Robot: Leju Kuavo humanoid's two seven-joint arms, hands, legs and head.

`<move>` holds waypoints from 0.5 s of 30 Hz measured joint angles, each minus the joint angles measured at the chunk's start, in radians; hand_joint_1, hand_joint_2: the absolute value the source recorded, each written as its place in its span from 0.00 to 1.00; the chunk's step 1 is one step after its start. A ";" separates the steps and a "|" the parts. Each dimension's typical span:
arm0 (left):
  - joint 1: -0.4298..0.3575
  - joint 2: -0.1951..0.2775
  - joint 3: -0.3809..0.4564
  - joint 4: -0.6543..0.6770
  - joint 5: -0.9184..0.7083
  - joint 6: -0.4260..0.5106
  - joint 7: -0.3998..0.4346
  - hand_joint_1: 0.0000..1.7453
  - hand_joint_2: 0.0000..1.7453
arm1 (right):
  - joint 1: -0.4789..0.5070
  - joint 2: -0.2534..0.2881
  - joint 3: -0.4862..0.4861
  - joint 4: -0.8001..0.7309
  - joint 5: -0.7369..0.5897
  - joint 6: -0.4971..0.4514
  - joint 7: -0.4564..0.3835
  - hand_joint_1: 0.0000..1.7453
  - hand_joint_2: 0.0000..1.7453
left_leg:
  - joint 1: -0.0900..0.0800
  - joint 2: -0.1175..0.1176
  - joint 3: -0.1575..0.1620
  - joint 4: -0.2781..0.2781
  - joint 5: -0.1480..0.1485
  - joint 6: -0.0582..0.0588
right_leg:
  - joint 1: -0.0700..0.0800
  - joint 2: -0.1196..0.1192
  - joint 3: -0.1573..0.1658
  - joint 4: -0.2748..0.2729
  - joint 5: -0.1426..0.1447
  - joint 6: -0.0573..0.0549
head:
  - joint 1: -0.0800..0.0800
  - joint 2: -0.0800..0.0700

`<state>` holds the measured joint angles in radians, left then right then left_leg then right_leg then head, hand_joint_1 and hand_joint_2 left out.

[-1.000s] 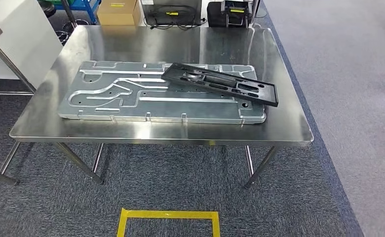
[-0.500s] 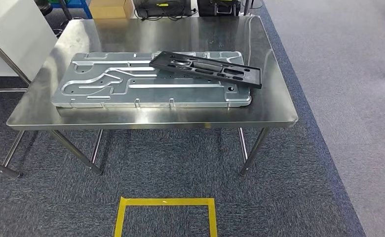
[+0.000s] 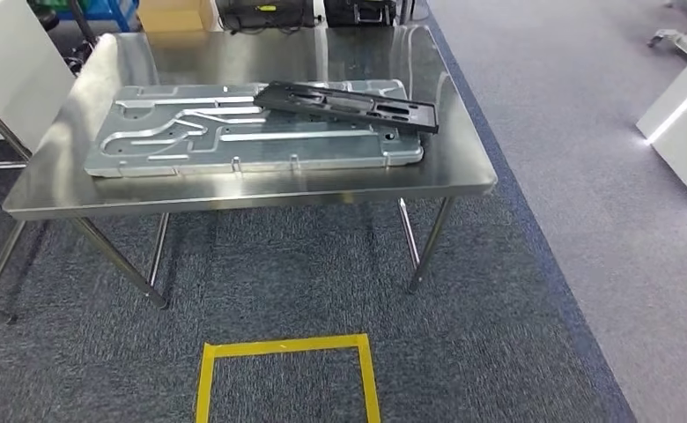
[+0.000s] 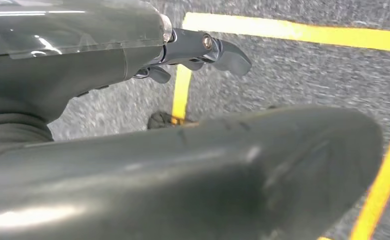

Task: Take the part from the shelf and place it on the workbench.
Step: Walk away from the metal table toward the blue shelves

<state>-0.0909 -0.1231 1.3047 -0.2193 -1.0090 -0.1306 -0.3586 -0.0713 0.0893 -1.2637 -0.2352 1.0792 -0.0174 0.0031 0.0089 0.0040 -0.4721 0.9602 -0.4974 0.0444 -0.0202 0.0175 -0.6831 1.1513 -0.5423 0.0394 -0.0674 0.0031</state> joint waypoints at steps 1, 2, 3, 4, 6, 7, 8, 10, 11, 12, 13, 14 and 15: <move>0.000 0.000 -0.001 0.000 0.000 0.001 -0.001 0.00 0.00 | -0.001 0.000 0.000 0.001 0.000 0.001 -0.001 0.00 0.00 | -0.002 0.012 -0.015 0.002 0.011 0.001 | -0.002 -0.006 -0.012 0.068 -0.038 0.004 | 0.000 0.000; 0.000 0.000 -0.001 0.000 0.000 0.001 -0.001 0.00 0.00 | -0.001 0.000 -0.001 0.002 0.000 0.002 -0.003 0.00 0.00 | -0.003 0.024 -0.031 0.006 0.022 0.001 | -0.003 -0.008 -0.016 0.123 -0.050 0.008 | 0.000 0.000; 0.000 0.000 -0.002 0.000 0.000 0.002 -0.002 0.00 0.00 | -0.001 0.000 -0.001 0.003 0.000 0.002 -0.004 0.00 0.00 | -0.004 0.036 -0.048 0.011 0.031 0.000 | -0.004 -0.010 -0.008 0.152 -0.035 0.011 | 0.000 0.000; -0.001 0.000 -0.002 0.000 0.000 0.002 -0.002 0.00 0.00 | -0.001 0.000 -0.001 0.003 0.000 0.002 -0.004 0.00 0.00 | -0.004 0.047 -0.066 0.018 0.039 -0.002 | -0.005 -0.014 0.017 0.146 -0.003 0.013 | 0.000 0.000; -0.003 0.000 -0.003 0.000 0.000 0.002 -0.003 0.00 0.00 | -0.003 0.000 -0.001 0.003 0.000 0.002 -0.005 0.00 0.00 | -0.005 0.065 -0.098 0.035 0.052 -0.008 | -0.005 -0.040 0.116 0.039 0.040 0.011 | 0.000 0.000; -0.003 0.000 -0.004 0.000 0.000 0.002 -0.003 0.00 0.00 | -0.005 0.000 -0.001 0.003 0.000 0.002 -0.006 0.00 0.00 | -0.006 0.073 -0.110 0.044 0.056 -0.013 | -0.002 -0.058 0.178 -0.045 0.033 0.007 | 0.000 0.000; -0.004 0.000 -0.004 0.000 0.000 0.002 -0.005 0.00 0.00 | -0.008 0.000 -0.001 0.003 0.000 0.002 -0.007 0.00 0.00 | -0.008 0.081 -0.117 0.051 0.062 -0.018 | 0.002 -0.073 0.227 -0.116 0.015 0.001 | 0.000 0.000; -0.005 0.000 -0.005 0.000 -0.002 0.002 -0.009 0.00 0.00 | -0.011 0.000 -0.001 0.004 0.001 0.002 -0.012 0.00 0.00 | -0.008 0.100 -0.125 0.055 0.077 -0.029 | 0.010 -0.077 0.260 -0.188 -0.006 -0.016 | -0.001 0.000; -0.005 0.000 -0.006 0.000 -0.003 0.002 -0.012 0.00 0.00 | -0.010 0.001 -0.001 0.005 0.004 0.002 -0.010 0.00 0.00 | -0.007 0.104 -0.128 0.055 0.083 -0.036 | 0.009 -0.070 0.251 -0.190 0.001 -0.026 | -0.001 0.000; -0.005 0.000 -0.007 0.000 -0.004 0.002 -0.015 0.00 0.00 | -0.010 0.002 -0.001 0.005 0.008 0.002 -0.008 0.00 0.00 | -0.005 0.095 -0.134 0.060 0.074 -0.043 | 0.009 -0.064 0.239 -0.190 0.013 -0.035 | 0.000 0.000; -0.004 0.000 -0.008 0.000 -0.005 0.002 -0.018 0.00 0.00 | -0.009 0.003 -0.001 0.006 0.012 0.001 -0.002 0.00 0.00 | -0.004 0.076 -0.141 0.079 0.046 -0.049 | 0.007 -0.060 0.227 -0.191 0.026 -0.044 | -0.001 0.000; -0.002 0.001 -0.010 0.000 -0.006 0.002 -0.020 0.00 0.00 | -0.009 0.004 -0.001 0.007 0.015 0.001 0.003 0.00 0.00 | -0.002 0.051 -0.153 0.118 -0.003 -0.054 | 0.007 -0.057 0.212 -0.191 0.039 -0.052 | -0.001 0.000; -0.001 0.001 -0.011 0.000 -0.007 0.001 -0.021 0.00 0.00 | -0.010 0.004 -0.001 0.008 0.016 0.002 0.007 0.00 0.00 | -0.001 0.028 -0.166 0.174 -0.060 -0.057 | 0.009 -0.053 0.195 -0.188 0.052 -0.057 | -0.001 0.000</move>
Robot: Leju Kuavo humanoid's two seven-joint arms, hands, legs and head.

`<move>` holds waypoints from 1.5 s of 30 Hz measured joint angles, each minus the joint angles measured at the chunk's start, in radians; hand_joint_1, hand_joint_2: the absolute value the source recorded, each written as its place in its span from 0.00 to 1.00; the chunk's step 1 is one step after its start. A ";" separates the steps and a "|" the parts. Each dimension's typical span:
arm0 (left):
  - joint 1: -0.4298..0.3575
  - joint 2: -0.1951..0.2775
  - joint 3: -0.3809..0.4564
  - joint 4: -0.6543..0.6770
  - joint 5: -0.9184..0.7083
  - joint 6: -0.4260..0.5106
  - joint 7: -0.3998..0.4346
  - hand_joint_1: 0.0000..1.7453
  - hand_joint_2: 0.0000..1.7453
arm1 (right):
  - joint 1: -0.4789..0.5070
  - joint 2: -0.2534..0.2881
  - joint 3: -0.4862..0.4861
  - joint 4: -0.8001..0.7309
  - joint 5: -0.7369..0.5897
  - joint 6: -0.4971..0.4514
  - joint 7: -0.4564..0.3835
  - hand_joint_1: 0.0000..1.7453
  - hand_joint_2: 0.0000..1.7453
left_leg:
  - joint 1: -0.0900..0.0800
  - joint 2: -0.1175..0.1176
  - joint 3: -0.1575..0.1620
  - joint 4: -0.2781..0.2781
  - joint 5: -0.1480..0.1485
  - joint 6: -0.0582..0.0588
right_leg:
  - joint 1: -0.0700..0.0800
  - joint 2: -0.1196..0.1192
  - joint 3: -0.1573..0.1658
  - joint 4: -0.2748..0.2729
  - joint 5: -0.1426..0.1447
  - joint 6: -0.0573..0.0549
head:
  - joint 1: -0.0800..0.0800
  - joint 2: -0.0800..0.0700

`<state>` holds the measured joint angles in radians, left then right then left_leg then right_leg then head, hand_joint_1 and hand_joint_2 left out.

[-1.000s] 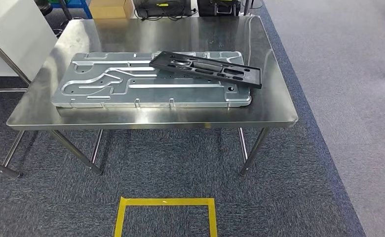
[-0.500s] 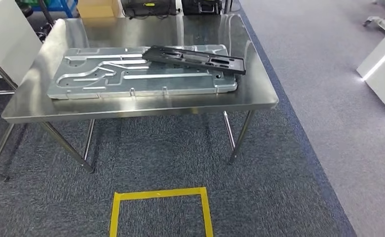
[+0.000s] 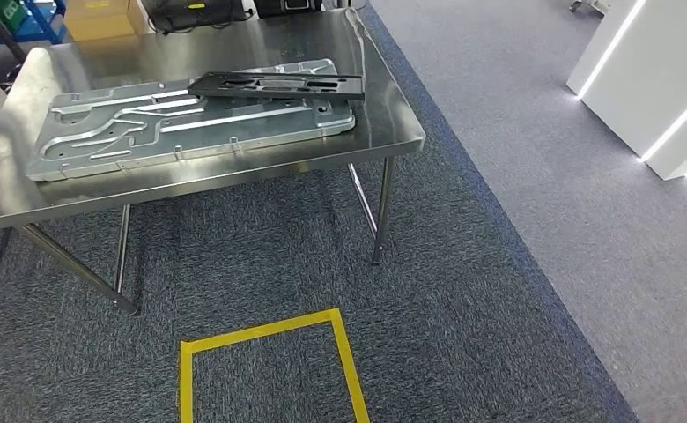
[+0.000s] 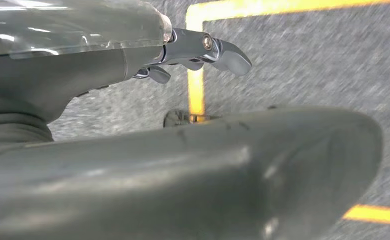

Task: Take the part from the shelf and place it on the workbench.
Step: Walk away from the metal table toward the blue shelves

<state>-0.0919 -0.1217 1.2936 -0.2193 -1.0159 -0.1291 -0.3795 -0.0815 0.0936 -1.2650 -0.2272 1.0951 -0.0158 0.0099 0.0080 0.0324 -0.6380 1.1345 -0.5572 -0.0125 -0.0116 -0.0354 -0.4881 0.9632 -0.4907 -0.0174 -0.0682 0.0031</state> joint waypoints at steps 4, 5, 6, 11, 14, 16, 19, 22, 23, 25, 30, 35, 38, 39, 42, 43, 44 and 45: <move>0.000 0.001 -0.006 0.000 -0.007 -0.002 -0.002 0.00 0.00 | 0.000 0.000 0.000 0.002 0.000 0.001 0.011 0.00 0.00 | 0.001 -0.022 0.012 0.151 -0.034 0.002 | 0.006 0.018 -0.081 0.019 0.050 -0.003 | 0.000 0.000; -0.001 0.002 -0.008 0.000 -0.008 -0.002 -0.003 0.00 0.00 | 0.000 0.000 0.000 0.003 0.000 0.001 0.012 0.00 0.00 | 0.001 -0.023 0.047 0.119 -0.001 0.005 | 0.007 0.021 -0.101 0.025 0.060 -0.001 | 0.000 0.000; -0.003 0.003 -0.009 0.000 -0.008 -0.002 -0.003 0.00 0.00 | -0.002 0.001 0.000 0.003 0.000 0.001 0.012 0.00 0.00 | 0.000 -0.024 0.097 0.060 0.019 0.009 | 0.007 0.023 -0.119 0.033 0.070 0.002 | 0.000 0.000; -0.011 0.008 -0.010 0.000 -0.010 -0.003 -0.007 0.00 0.00 | -0.003 0.006 0.000 0.005 0.000 0.001 0.012 0.00 0.00 | -0.009 -0.026 0.244 -0.176 -0.011 0.034 | 0.006 0.028 -0.155 0.048 0.119 0.029 | 0.000 0.000; -0.011 0.009 -0.010 0.000 -0.010 -0.003 -0.007 0.00 0.00 | -0.001 0.005 0.000 0.005 0.000 0.001 0.013 0.00 0.00 | -0.007 -0.017 0.208 -0.177 0.029 0.056 | 0.000 0.033 -0.176 0.101 0.038 0.045 | 0.000 0.000; -0.011 0.009 -0.010 0.000 -0.010 -0.003 -0.007 0.00 0.00 | -0.001 0.005 0.000 0.005 0.000 0.001 0.014 0.00 0.00 | -0.009 -0.015 0.175 -0.175 0.055 0.062 | -0.003 0.034 -0.197 0.215 -0.074 0.052 | 0.000 0.000; -0.011 0.009 -0.010 0.000 -0.010 -0.003 -0.007 0.00 0.00 | -0.001 0.005 0.000 0.006 0.000 0.001 0.014 0.00 0.00 | -0.012 -0.011 0.116 -0.164 0.094 0.059 | -0.004 0.034 -0.188 0.341 -0.072 0.059 | 0.000 0.000; -0.012 0.009 -0.010 0.000 -0.010 -0.003 -0.007 0.00 0.00 | -0.003 0.005 0.000 0.006 0.000 0.001 0.013 0.00 0.00 | -0.013 -0.009 0.060 -0.140 0.123 0.050 | -0.002 0.034 -0.048 0.196 -0.013 0.051 | 0.000 0.000; -0.012 0.009 -0.010 0.000 -0.010 -0.003 -0.008 0.00 0.00 | -0.005 0.005 0.000 0.006 0.000 0.001 0.012 0.00 0.00 | -0.014 -0.008 0.048 -0.133 0.131 0.045 | 0.000 0.034 0.010 0.114 -0.029 0.046 | 0.000 0.000; -0.013 0.009 -0.010 0.000 -0.009 -0.003 -0.010 0.00 0.00 | -0.007 0.005 0.000 0.006 0.000 0.001 0.010 0.00 0.00 | -0.015 -0.006 0.031 -0.126 0.149 0.034 | 0.006 0.035 0.072 0.010 -0.063 0.034 | 0.000 0.000; -0.006 0.010 -0.010 0.000 -0.007 0.003 -0.020 0.00 0.00 | -0.003 0.007 0.000 0.007 -0.003 0.004 0.008 0.00 0.00 | -0.009 -0.019 -0.016 -0.036 0.047 0.010 | 0.003 0.025 0.014 -0.004 -0.014 -0.007 | 0.000 0.000; -0.002 0.010 -0.011 0.000 -0.011 0.007 -0.026 0.00 0.00 | 0.001 0.008 0.000 0.007 -0.008 -0.001 0.007 0.00 0.00 | -0.005 -0.022 0.002 0.157 0.000 0.004 | 0.009 0.024 -0.084 0.015 0.049 -0.009 | 0.000 0.000; -0.006 0.012 -0.012 0.000 -0.011 0.008 -0.028 0.00 0.00 | -0.001 0.012 0.000 0.008 -0.009 -0.001 0.006 0.00 0.00 | -0.008 -0.023 0.172 -0.042 0.029 0.015 | 0.011 0.026 -0.135 0.038 0.079 0.001 | 0.000 0.000; -0.009 0.013 -0.012 0.000 -0.011 0.008 -0.029 0.00 0.00 | -0.001 0.013 0.000 0.008 -0.009 -0.001 0.005 0.00 0.00 | -0.010 -0.023 0.221 -0.115 0.009 0.019 | 0.011 0.026 -0.144 0.044 0.088 0.006 | 0.000 0.000; -0.011 0.014 -0.013 0.000 -0.014 0.009 -0.030 0.00 0.00 | 0.000 0.015 0.000 0.008 -0.009 -0.001 0.005 0.00 0.00 | -0.013 -0.022 0.248 -0.187 -0.006 0.032 | 0.008 0.025 -0.157 0.048 0.115 0.024 | 0.000 0.000; -0.009 0.014 -0.013 0.000 -0.016 0.009 -0.030 0.00 0.00 | 0.001 0.015 0.000 0.008 -0.009 -0.002 0.004 0.00 0.00 | -0.011 -0.020 0.238 -0.187 0.006 0.039 | 0.006 0.028 -0.163 0.055 0.102 0.030 | 0.000 0.000; -0.008 0.014 -0.014 0.000 -0.017 0.009 -0.030 0.00 0.00 | 0.002 0.014 -0.001 0.008 -0.010 -0.003 0.003 0.00 0.00 | -0.010 -0.017 0.226 -0.187 0.020 0.046 | 0.005 0.030 -0.172 0.078 0.069 0.035 | 0.000 0.000; -0.007 0.014 -0.015 0.000 -0.019 0.009 -0.031 0.00 0.00 | 0.004 0.014 -0.001 0.008 -0.011 -0.004 0.001 0.00 0.00 | -0.009 -0.015 0.212 -0.187 0.033 0.051 | 0.002 0.033 -0.184 0.120 0.016 0.039 | 0.000 0.000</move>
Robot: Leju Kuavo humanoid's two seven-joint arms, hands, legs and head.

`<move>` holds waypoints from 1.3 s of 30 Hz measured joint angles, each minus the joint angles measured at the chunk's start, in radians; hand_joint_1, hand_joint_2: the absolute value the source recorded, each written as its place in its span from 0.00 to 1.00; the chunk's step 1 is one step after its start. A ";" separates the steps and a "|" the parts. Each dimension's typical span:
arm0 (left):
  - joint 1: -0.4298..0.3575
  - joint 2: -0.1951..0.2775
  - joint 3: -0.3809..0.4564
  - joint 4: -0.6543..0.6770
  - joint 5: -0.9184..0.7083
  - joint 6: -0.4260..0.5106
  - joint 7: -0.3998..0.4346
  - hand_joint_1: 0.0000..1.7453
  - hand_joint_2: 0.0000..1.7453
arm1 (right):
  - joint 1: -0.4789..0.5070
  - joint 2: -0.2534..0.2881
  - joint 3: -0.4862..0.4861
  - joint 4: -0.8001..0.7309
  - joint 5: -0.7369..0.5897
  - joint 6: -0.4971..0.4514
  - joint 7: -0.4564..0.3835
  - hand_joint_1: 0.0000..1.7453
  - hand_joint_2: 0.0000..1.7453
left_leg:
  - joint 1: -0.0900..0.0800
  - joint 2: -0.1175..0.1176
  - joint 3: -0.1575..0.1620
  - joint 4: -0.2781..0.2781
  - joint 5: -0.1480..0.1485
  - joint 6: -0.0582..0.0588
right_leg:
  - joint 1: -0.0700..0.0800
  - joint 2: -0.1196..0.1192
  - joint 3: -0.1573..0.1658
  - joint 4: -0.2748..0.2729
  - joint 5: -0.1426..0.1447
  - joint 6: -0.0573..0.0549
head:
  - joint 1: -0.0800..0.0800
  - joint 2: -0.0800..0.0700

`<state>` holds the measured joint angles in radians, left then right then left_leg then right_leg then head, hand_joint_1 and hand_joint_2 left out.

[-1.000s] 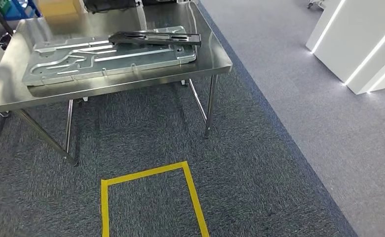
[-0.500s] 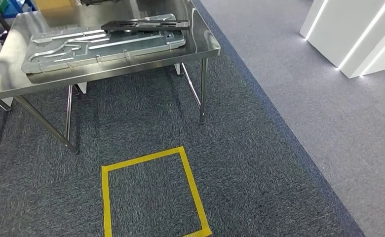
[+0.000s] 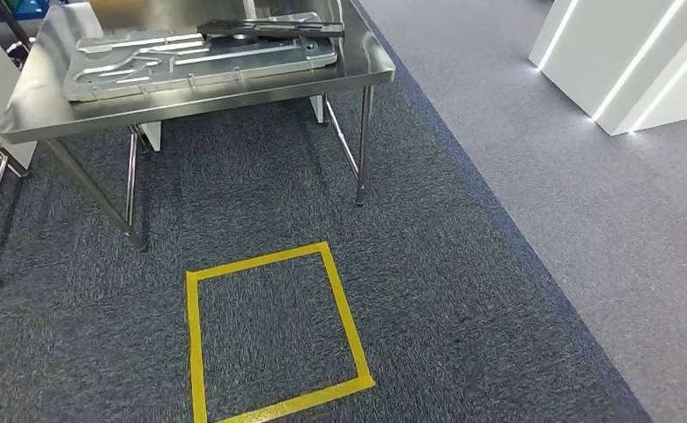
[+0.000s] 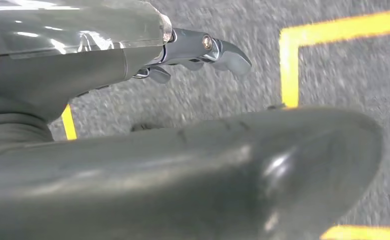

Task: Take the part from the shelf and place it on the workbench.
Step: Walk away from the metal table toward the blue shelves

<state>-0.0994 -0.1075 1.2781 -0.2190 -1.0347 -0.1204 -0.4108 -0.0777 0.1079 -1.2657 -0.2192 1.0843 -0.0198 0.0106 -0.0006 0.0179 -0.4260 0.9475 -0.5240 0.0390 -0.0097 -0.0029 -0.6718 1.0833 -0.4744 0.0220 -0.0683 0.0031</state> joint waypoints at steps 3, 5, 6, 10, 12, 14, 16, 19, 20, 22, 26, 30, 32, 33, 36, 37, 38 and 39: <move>0.002 0.000 -0.004 0.000 -0.006 0.001 -0.003 0.00 0.00 | 0.003 0.000 0.000 0.002 -0.001 0.000 -0.007 0.00 0.00 | -0.003 0.002 -0.055 0.007 0.039 0.004 | -0.005 0.001 -0.030 0.182 -0.115 0.011 | 0.000 0.000; 0.001 0.000 -0.007 0.000 -0.009 0.001 -0.003 0.00 0.00 | 0.003 0.000 0.000 0.002 -0.003 0.000 -0.009 0.00 0.00 | -0.003 0.005 -0.096 0.020 0.062 0.000 | -0.006 0.001 -0.005 0.218 -0.074 0.014 | 0.000 0.000; 0.001 0.000 -0.009 0.000 -0.010 0.001 -0.002 0.00 0.00 | 0.002 0.000 0.000 0.002 -0.004 0.000 -0.010 0.00 0.00 | -0.003 0.005 -0.116 0.028 0.072 -0.002 | -0.006 0.001 0.032 0.186 -0.044 0.013 | 0.000 0.000; -0.005 0.000 -0.016 0.000 -0.010 0.001 0.004 0.00 0.00 | -0.009 -0.001 -0.001 0.002 -0.006 0.000 -0.010 0.00 0.00 | -0.007 0.006 -0.165 0.057 0.104 -0.020 | 0.002 0.002 0.244 -0.089 -0.073 -0.008 | 0.000 0.000; -0.008 0.001 -0.017 0.000 -0.010 0.001 0.005 0.00 0.00 | -0.010 -0.002 -0.002 0.002 -0.007 0.000 -0.010 0.00 0.00 | -0.006 0.007 -0.175 0.059 0.120 -0.031 | 0.004 0.001 0.250 -0.120 -0.075 -0.023 | 0.000 0.000; -0.007 0.002 -0.018 0.000 -0.010 0.001 0.007 0.00 0.00 | -0.010 -0.001 -0.003 0.002 -0.008 0.000 -0.010 0.00 0.00 | -0.002 0.000 -0.189 0.081 0.088 -0.043 | 0.002 -0.004 0.228 -0.121 -0.052 -0.040 | 0.000 0.000; -0.003 0.003 -0.018 0.000 -0.010 0.003 0.007 0.00 0.00 | -0.010 -0.002 -0.005 0.002 -0.008 0.000 -0.010 0.00 0.00 | 0.002 -0.007 -0.211 0.162 -0.011 -0.051 | 0.003 -0.008 0.198 -0.122 -0.027 -0.052 | 0.000 0.000; -0.002 0.003 -0.018 0.000 -0.011 0.009 0.010 0.00 0.00 | -0.008 -0.004 -0.007 0.002 -0.008 0.001 -0.011 0.00 0.00 | 0.005 -0.008 -0.235 0.332 -0.085 -0.057 | 0.007 -0.008 0.145 -0.116 0.005 -0.056 | 0.000 0.000; -0.002 0.003 -0.018 0.000 -0.011 0.011 0.011 0.00 0.00 | -0.008 -0.004 -0.007 0.002 -0.008 0.002 -0.012 0.00 0.00 | 0.005 -0.008 -0.229 0.358 -0.057 -0.058 | 0.008 -0.009 0.126 -0.113 0.017 -0.055 | 0.000 0.000; -0.002 0.004 -0.018 0.000 -0.011 0.018 0.015 0.00 0.00 | -0.008 -0.005 -0.007 0.002 -0.006 0.004 -0.012 0.00 0.00 | 0.005 -0.008 -0.175 0.316 0.020 -0.054 | 0.008 -0.009 0.093 -0.103 0.037 -0.051 | 0.000 0.000; -0.009 0.010 -0.018 0.000 -0.011 0.028 0.021 0.00 0.00 | -0.009 -0.005 -0.007 0.002 -0.004 0.005 -0.010 0.00 0.00 | -0.001 -0.008 0.007 0.039 -0.019 -0.035 | 0.012 -0.009 0.059 -0.079 0.060 -0.033 | 0.000 0.000; -0.005 0.010 -0.018 0.000 -0.012 0.031 0.025 0.00 0.00 | -0.009 -0.012 -0.008 0.002 -0.004 0.014 -0.014 0.00 0.00 | 0.003 -0.005 0.003 0.002 -0.016 -0.012 | 0.010 -0.008 0.037 -0.052 0.057 -0.008 | 0.000 0.000; -0.003 0.010 -0.018 0.000 -0.012 0.033 0.025 0.00 0.00 | -0.007 -0.014 -0.008 0.002 -0.003 0.023 -0.019 0.00 0.00 | 0.004 -0.005 -0.011 0.002 -0.002 -0.004 | 0.005 -0.004 0.000 0.049 -0.015 0.003 | 0.000 0.000; -0.002 0.010 -0.018 0.000 -0.012 0.034 0.024 0.00 0.00 | -0.006 -0.014 -0.008 0.002 -0.001 0.029 -0.021 0.00 0.00 | 0.003 -0.006 -0.020 0.004 0.004 -0.003 | 0.003 -0.003 -0.025 0.119 -0.057 0.007 | 0.000 0.000; 0.003 0.011 -0.018 0.000 -0.012 0.034 0.021 0.00 0.00 | -0.005 -0.016 -0.007 0.002 0.007 0.040 -0.019 0.00 0.00 | 0.000 -0.014 -0.040 0.013 0.014 -0.006 | 0.002 -0.001 -0.034 0.203 -0.089 0.011 | 0.000 0.000; 0.003 0.011 -0.018 0.000 -0.012 0.034 0.021 0.00 0.00 | -0.005 -0.017 -0.007 0.002 0.009 0.041 -0.016 0.00 0.00 | 0.000 -0.019 -0.044 0.017 0.015 -0.007 | 0.002 0.002 0.000 0.158 -0.066 0.009 | 0.000 0.000; 0.002 0.011 -0.019 0.000 -0.012 0.034 0.021 0.00 0.00 | -0.005 -0.018 -0.007 0.002 0.010 0.041 -0.013 0.00 0.00 | 0.001 -0.025 -0.045 0.021 0.015 -0.008 | 0.002 0.016 0.047 0.085 -0.037 0.005 | 0.000 0.000; 0.001 0.010 -0.019 0.000 -0.012 0.034 0.021 0.00 0.00 | -0.004 -0.020 -0.007 0.002 0.012 0.041 -0.010 0.00 0.00 | -0.001 -0.032 -0.049 0.024 0.016 -0.010 | 0.002 0.037 0.090 0.013 -0.017 -0.001 | 0.000 0.000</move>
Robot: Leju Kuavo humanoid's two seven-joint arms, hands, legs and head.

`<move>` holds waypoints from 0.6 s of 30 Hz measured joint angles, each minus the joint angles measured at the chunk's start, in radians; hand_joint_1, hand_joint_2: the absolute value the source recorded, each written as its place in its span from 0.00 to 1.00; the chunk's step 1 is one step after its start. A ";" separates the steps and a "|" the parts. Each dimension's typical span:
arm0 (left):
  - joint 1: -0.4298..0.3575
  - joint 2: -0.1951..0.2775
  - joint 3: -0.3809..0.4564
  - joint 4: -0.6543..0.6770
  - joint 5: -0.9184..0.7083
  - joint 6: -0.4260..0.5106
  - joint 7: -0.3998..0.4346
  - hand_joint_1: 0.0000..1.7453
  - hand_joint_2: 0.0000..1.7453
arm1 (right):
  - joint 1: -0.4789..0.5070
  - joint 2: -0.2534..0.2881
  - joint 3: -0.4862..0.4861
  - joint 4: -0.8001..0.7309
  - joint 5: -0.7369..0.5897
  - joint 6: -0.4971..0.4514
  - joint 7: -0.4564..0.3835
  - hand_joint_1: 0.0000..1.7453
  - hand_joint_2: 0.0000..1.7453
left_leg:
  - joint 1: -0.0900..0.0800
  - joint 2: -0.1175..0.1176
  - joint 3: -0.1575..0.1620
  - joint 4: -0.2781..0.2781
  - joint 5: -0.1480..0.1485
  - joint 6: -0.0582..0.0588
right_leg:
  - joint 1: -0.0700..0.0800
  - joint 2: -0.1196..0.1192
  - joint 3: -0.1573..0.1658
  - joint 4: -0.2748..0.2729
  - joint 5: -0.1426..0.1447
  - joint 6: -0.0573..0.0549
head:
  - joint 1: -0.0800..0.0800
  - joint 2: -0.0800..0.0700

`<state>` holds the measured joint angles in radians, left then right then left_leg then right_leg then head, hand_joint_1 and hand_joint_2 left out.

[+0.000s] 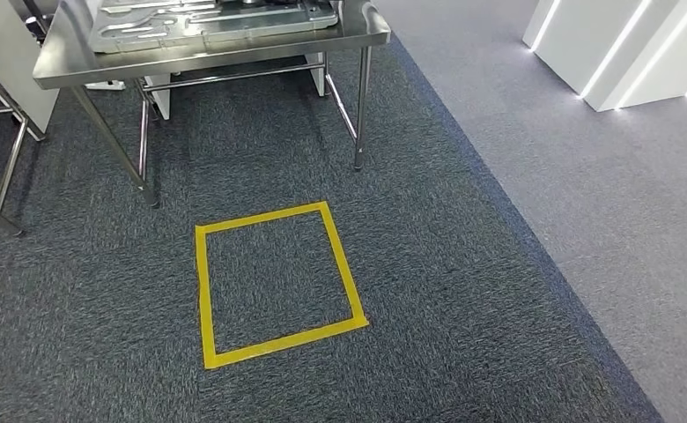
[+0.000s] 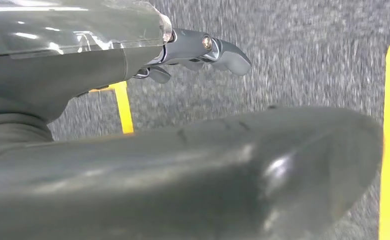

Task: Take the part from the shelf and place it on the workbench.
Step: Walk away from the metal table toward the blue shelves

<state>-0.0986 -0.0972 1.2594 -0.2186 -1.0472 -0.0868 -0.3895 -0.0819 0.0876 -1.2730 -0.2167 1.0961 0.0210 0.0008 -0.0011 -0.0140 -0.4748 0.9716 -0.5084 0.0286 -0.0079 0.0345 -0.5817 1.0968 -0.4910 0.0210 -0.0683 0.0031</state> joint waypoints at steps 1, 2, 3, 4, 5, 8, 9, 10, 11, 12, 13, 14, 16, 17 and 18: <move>-0.002 0.000 0.000 0.000 0.000 0.000 0.000 0.00 0.00 | 0.000 -0.002 0.000 0.000 0.002 0.000 0.002 0.00 0.00 | -0.001 -0.007 -0.003 0.003 0.001 -0.004 | 0.000 0.017 0.030 -0.055 0.011 -0.005 | 0.000 0.000; -0.005 0.000 0.000 0.000 -0.001 0.000 0.000 0.00 0.00 | 0.001 -0.003 0.000 0.000 0.003 0.000 0.005 0.00 0.00 | 0.000 -0.014 -0.009 0.006 0.002 -0.009 | 0.001 0.031 0.046 -0.086 0.012 -0.010 | 0.000 0.000; -0.007 -0.001 0.000 0.000 -0.001 0.000 0.000 0.00 0.00 | 0.001 -0.004 0.000 0.000 0.005 0.000 0.007 0.00 0.00 | 0.000 -0.022 -0.014 0.007 0.004 -0.015 | 0.002 0.031 0.049 -0.095 0.008 -0.015 | 0.000 0.000; -0.008 0.000 -0.001 0.000 -0.001 0.000 0.000 0.00 0.00 | 0.001 -0.004 0.000 0.000 0.006 0.000 0.009 0.00 0.00 | 0.001 -0.031 -0.017 0.006 0.006 -0.021 | 0.002 0.022 0.048 -0.100 0.008 -0.019 | 0.000 0.000; -0.008 0.000 -0.001 0.000 -0.001 0.000 0.000 0.00 0.00 | 0.000 -0.004 0.001 0.000 0.007 0.000 0.011 0.00 0.00 | 0.002 -0.035 -0.020 0.009 0.004 -0.026 | 0.000 0.012 0.050 -0.104 0.010 -0.025 | 0.000 0.000; -0.008 0.004 -0.001 0.000 -0.003 0.000 0.000 0.00 0.00 | 0.001 -0.004 0.001 0.000 0.008 0.000 0.017 0.00 0.00 | 0.003 -0.016 -0.068 0.110 -0.058 -0.039 | -0.005 -0.021 0.054 -0.118 0.015 -0.042 | 0.000 0.000; -0.009 0.004 -0.001 0.000 -0.004 0.000 0.000 0.00 0.00 | 0.001 -0.004 0.001 0.000 0.009 0.000 0.018 0.00 0.00 | 0.004 -0.009 -0.104 0.181 -0.093 -0.043 | -0.004 -0.032 0.054 -0.118 0.014 -0.045 | 0.000 0.000; -0.008 0.004 -0.001 0.000 -0.005 0.000 0.000 0.00 0.00 | 0.002 -0.004 0.001 0.000 0.009 0.000 0.019 0.00 0.00 | 0.006 -0.005 -0.138 0.249 -0.119 -0.047 | -0.003 -0.044 0.053 -0.118 0.013 -0.046 | 0.000 0.000; -0.006 0.004 -0.001 0.000 -0.005 0.000 0.000 0.00 0.00 | 0.001 -0.004 0.002 0.000 0.010 0.000 0.020 0.00 0.00 | 0.007 -0.002 -0.161 0.294 -0.129 -0.049 | -0.002 -0.055 0.054 -0.117 0.012 -0.047 | 0.000 0.000; -0.004 0.005 0.000 0.000 -0.004 0.001 0.000 0.00 0.00 | 0.001 -0.004 0.002 0.000 0.012 0.000 0.020 0.00 0.00 | 0.008 0.001 -0.166 0.301 -0.118 -0.051 | -0.002 -0.065 0.055 -0.117 0.011 -0.047 | 0.000 0.000; -0.003 0.005 0.000 0.000 -0.003 0.001 0.000 0.00 0.00 | 0.000 -0.004 0.003 0.000 0.013 0.000 0.021 0.00 0.00 | 0.009 0.005 -0.152 0.268 -0.090 -0.051 | -0.002 -0.074 0.056 -0.116 0.010 -0.046 | 0.000 0.000; -0.003 0.006 0.000 0.000 -0.001 0.002 0.000 0.00 0.00 | -0.001 -0.004 0.005 0.000 0.015 0.000 0.021 0.00 0.00 | 0.009 0.017 -0.121 0.202 -0.050 -0.048 | -0.001 -0.083 0.059 -0.114 0.007 -0.044 | 0.000 0.000; -0.005 0.008 0.000 0.000 0.002 0.002 0.000 0.00 0.00 | -0.001 -0.003 0.009 0.000 0.022 0.000 0.021 0.00 0.00 | 0.004 0.058 -0.062 0.070 0.007 -0.040 | 0.003 -0.101 0.062 -0.109 0.001 -0.037 | 0.000 0.000; -0.007 0.009 0.000 0.000 0.002 0.002 0.000 0.00 0.00 | -0.001 -0.003 0.011 0.001 0.025 0.000 0.021 0.00 0.00 | 0.001 0.073 -0.047 0.033 0.019 -0.034 | 0.006 -0.110 0.062 -0.106 -0.001 -0.032 | 0.000 0.000; -0.007 0.009 0.000 0.000 0.002 0.002 0.000 0.00 0.00 | -0.002 -0.003 0.013 0.001 0.027 0.000 0.021 0.00 0.00 | -0.002 0.077 -0.046 0.020 0.019 -0.029 | 0.008 -0.118 0.062 -0.105 -0.003 -0.028 | 0.000 0.000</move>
<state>-0.1056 -0.0881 1.2593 -0.2186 -1.0447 -0.0847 -0.3894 -0.0835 0.0846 -1.2604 -0.2160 1.1234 0.0206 0.0217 -0.0035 0.0633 -0.5204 0.9917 -0.4890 -0.0009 -0.0003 -0.0837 -0.5198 0.9922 -0.4939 -0.0068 -0.0687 0.0031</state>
